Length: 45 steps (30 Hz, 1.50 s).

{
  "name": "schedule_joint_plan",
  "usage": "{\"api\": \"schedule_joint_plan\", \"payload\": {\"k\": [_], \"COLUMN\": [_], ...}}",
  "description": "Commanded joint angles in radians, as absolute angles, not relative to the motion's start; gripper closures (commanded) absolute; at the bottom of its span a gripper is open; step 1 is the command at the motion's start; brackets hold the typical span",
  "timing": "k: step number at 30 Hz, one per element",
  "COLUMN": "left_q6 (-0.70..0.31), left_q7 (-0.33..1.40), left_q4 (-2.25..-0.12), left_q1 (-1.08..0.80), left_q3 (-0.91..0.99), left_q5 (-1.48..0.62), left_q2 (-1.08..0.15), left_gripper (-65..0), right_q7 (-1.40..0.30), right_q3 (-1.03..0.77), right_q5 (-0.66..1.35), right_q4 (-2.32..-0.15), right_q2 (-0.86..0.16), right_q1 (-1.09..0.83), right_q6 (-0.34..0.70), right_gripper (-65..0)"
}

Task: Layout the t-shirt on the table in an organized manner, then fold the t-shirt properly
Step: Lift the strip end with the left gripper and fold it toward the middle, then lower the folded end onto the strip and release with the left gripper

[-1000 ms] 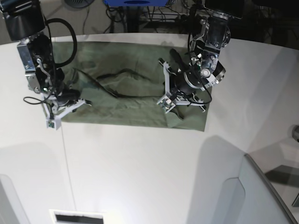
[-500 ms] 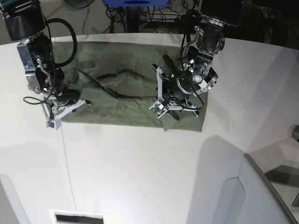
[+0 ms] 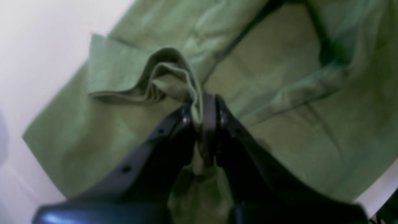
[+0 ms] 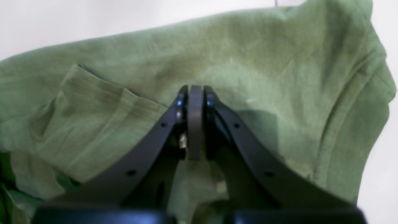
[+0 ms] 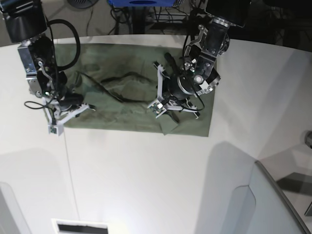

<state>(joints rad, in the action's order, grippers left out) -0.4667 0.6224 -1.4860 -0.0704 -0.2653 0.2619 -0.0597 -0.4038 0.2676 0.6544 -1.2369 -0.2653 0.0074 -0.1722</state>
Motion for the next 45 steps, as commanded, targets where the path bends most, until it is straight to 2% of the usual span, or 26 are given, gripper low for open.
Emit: {"api": "schedule_joint_plan", "payload": {"k": [1, 20, 21, 24, 27, 40, 45], "left_q6": [-0.461, -0.461, -0.461, -0.466, -0.466, -0.470, -0.561], "left_q7": [0.608, 0.610, 0.610, 0.611, 0.615, 0.653, 0.659], "left_q4": [-1.503, -1.463, -1.463, -1.466, -1.468, -1.469, -1.469], "left_q1": [-0.058, -0.031, -0.031, -0.030, -0.028, -0.028, -0.028], "left_q3": [-0.266, -0.269, -0.269, -0.269, -0.295, -0.343, -0.343], "left_q5": [0.257, 0.259, 0.259, 0.259, 0.259, 0.248, 0.248], "left_q2": [-0.058, -0.058, -0.059, -0.059, -0.062, -0.061, -0.059], "left_gripper": [0.0, 0.0, -0.3, -9.9, -13.0, -13.3, -13.2], "right_q7": [-0.384, -0.384, -0.384, -0.384, -0.384, -0.384, -0.384], "right_q3": [0.260, 0.260, 0.260, 0.260, 0.260, 0.265, 0.266], "right_q5": [0.659, 0.659, 0.659, 0.659, 0.659, 0.659, 0.659], "right_q4": [-1.254, -1.254, -1.254, -1.254, -1.254, -1.254, -1.254], "right_q2": [-0.274, -0.274, -0.274, -0.274, -0.274, -0.274, -0.274], "right_q1": [0.025, 0.027, 0.027, 0.027, 0.028, 0.028, 0.028], "right_q6": [-0.166, -0.166, -0.166, -0.166, -0.166, -0.166, -0.166], "right_gripper": [-1.5, -1.5, -1.5, -1.5, -1.5, -1.5, -1.5]}}
